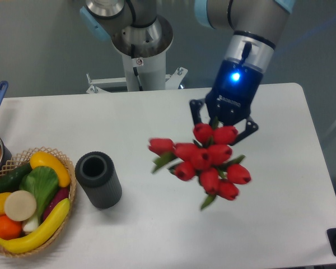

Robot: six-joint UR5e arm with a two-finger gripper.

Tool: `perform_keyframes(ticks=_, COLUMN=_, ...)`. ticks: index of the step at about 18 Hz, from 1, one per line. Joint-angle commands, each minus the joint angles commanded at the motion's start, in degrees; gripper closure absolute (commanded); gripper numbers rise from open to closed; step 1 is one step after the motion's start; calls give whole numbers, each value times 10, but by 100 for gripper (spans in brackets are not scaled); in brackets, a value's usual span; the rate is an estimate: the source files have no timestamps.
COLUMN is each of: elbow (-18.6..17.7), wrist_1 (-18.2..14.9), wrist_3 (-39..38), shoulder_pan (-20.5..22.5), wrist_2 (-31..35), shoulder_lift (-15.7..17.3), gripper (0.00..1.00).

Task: Pick up the flowers from the vase
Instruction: 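Lift the tulips up out of the vase and carry them away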

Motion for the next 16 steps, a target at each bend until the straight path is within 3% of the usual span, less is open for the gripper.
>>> perform_keyframes(ticks=7, elbow=-10, wrist_1=-3, wrist_3=0, shoulder_pan=-10, wrist_2=141, shoulder_lift=-28, gripper=100)
perform_keyframes(ticks=11, elbow=-8, wrist_1=-39, wrist_3=26, shoulder_pan=-46, wrist_2=223, shoulder_lift=-33, gripper=97)
perform_keyframes(ticks=16, elbow=-1, wrist_1=-67, wrist_3=47, shoulder_pan=-62, wrist_2=267, shoulder_lift=-43, gripper=97)
